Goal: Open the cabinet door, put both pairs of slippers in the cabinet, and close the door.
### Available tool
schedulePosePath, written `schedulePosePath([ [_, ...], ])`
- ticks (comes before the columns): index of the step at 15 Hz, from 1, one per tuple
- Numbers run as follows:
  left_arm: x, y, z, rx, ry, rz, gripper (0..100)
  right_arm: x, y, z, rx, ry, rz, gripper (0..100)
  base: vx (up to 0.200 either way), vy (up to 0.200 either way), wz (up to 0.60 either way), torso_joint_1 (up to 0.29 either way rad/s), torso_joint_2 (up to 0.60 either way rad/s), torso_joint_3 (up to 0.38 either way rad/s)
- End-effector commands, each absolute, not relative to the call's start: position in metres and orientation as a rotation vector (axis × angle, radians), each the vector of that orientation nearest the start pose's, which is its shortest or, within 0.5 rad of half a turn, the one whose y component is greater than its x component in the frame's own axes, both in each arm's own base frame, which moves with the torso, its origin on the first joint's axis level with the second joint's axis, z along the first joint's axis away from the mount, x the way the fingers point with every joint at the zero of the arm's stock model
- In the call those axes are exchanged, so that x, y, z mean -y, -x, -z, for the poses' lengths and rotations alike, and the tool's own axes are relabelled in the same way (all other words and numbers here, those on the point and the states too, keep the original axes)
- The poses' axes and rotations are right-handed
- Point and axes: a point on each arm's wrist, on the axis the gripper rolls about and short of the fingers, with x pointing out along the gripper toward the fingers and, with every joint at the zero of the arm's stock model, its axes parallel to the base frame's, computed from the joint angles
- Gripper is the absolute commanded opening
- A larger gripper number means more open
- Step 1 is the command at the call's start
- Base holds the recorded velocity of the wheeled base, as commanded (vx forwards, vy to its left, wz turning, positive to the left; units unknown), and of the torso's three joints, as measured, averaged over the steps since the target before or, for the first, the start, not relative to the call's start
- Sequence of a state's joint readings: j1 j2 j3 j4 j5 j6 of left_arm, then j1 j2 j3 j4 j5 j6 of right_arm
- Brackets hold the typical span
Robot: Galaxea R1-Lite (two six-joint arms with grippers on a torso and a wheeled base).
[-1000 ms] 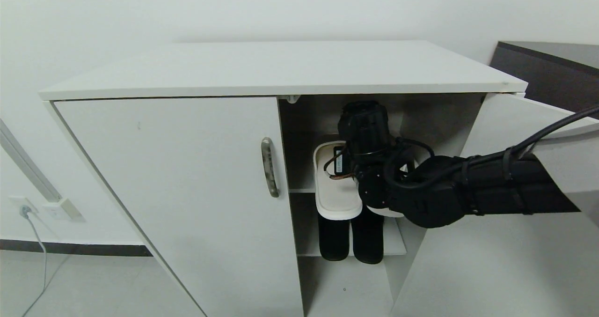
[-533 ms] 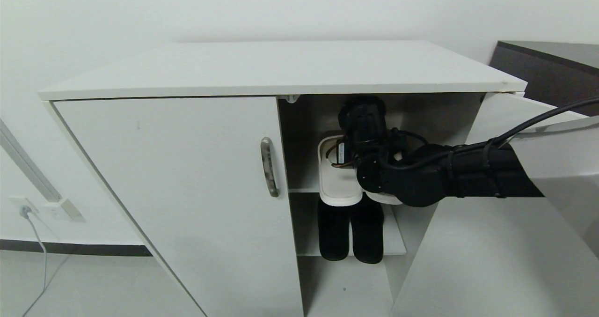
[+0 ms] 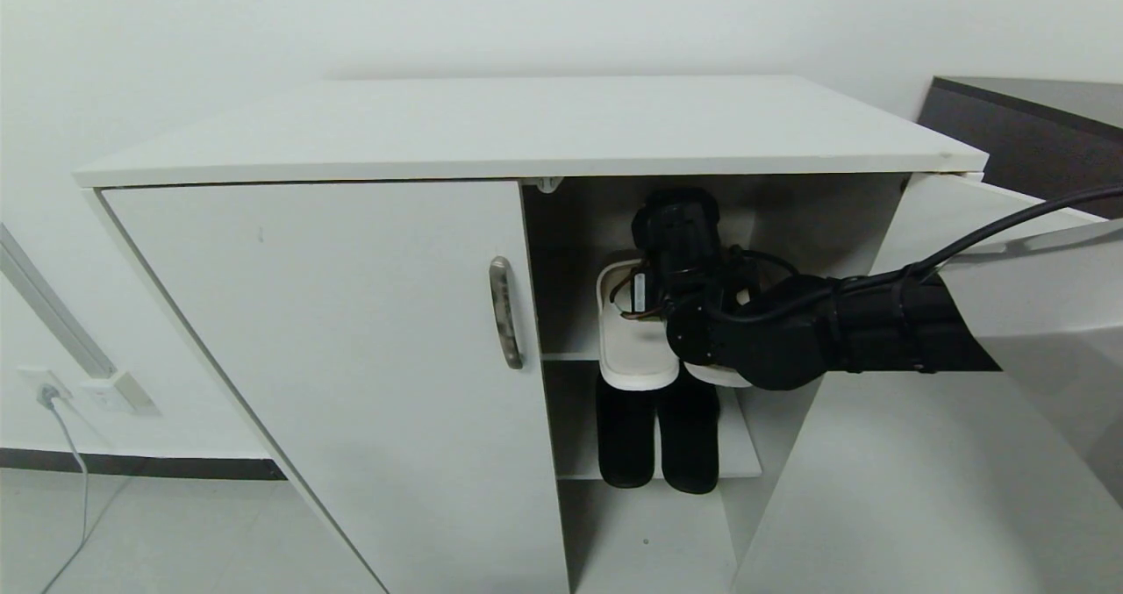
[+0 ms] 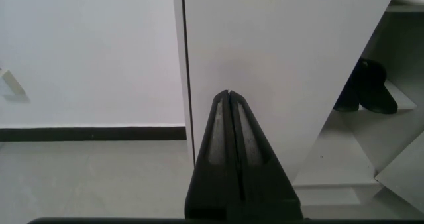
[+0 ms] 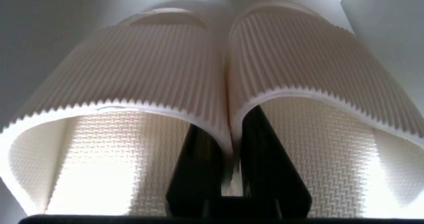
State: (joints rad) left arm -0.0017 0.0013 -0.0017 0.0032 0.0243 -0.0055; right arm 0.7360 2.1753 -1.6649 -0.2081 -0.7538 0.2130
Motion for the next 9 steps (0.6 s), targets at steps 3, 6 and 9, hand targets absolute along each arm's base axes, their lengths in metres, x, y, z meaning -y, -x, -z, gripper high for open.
schedulePosePath([
  [3,-0.0006,0.0229,-0.0756,-0.001,0.006,-0.023,0,-0.2924,-0.3456,-0.1972,-0.221,-0.005,0.042,0,0.0,0.0,0.0,0.0,0.0,0.0],
  [6,-0.0006,0.0228,-0.0756,-0.003,0.006,-0.023,0,-0.2932,-0.3464,-0.194,-0.226,0.0,0.043,100,0.0,0.0,0.0,0.0,0.0,0.0],
  [9,-0.0006,0.0228,-0.0756,-0.003,0.008,-0.023,0,-0.293,-0.3441,-0.1933,-0.231,0.002,0.04,100,0.0,0.0,0.0,0.0,0.0,0.0],
])
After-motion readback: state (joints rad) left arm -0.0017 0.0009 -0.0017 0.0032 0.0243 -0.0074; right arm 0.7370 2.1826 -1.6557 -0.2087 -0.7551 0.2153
